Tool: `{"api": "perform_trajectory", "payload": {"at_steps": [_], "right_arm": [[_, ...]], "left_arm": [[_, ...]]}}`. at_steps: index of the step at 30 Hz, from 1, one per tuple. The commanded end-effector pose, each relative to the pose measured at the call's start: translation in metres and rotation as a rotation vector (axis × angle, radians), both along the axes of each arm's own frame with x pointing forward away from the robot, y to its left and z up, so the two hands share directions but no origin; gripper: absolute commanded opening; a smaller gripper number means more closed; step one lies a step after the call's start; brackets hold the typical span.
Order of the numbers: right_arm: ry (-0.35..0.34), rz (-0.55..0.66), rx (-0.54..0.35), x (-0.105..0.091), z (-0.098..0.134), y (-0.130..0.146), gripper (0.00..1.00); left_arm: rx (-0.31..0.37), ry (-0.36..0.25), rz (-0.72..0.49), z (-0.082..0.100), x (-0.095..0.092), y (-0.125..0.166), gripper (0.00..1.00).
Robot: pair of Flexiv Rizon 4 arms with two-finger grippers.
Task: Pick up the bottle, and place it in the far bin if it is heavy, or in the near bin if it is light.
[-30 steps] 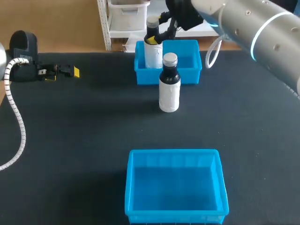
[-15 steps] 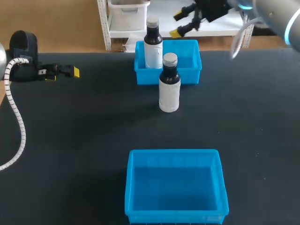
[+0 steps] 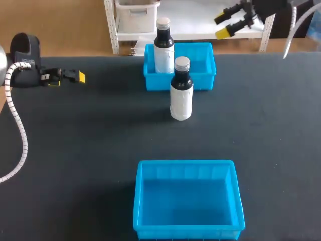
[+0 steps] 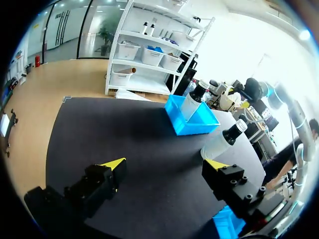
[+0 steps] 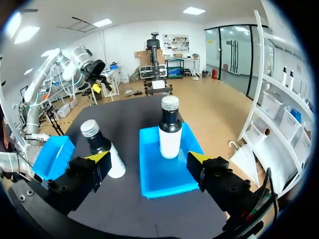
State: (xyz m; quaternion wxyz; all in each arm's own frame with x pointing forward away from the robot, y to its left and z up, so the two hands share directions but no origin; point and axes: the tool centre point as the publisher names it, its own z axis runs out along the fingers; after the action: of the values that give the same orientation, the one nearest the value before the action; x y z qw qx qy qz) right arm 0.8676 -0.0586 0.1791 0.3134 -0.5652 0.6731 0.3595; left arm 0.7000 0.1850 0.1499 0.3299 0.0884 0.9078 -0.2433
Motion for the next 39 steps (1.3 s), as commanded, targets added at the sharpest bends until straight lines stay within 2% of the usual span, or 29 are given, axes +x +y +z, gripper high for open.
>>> {"api": "perform_trajectory", "payload": {"at_steps": [1, 13, 22, 27, 39], "right_arm": [[-0.077, -0.132, 0.003, -0.049, 0.007, -0.017, 1.0], [-0.113, -0.216, 0.016, -0.108, 0.012, -0.027, 1.0], [-0.157, -0.285, 0.001, -0.144, -0.001, -0.023, 1.0], [-0.159, -0.298, 0.015, -0.149, -0.01, -0.02, 1.0], [-0.159, -0.256, 0.014, -0.141, -0.021, -0.001, 1.0]], "left_arm": [[0.0, 0.0, 0.0, 0.0, 0.0, 0.0, 1.0], [0.0, 0.0, 0.0, 0.0, 0.0, 0.0, 1.0], [0.0, 0.0, 0.0, 0.0, 0.0, 0.0, 1.0], [0.0, 0.0, 0.0, 0.0, 0.0, 0.0, 1.0], [0.0, 0.0, 0.0, 0.0, 0.0, 0.0, 1.0]]}}
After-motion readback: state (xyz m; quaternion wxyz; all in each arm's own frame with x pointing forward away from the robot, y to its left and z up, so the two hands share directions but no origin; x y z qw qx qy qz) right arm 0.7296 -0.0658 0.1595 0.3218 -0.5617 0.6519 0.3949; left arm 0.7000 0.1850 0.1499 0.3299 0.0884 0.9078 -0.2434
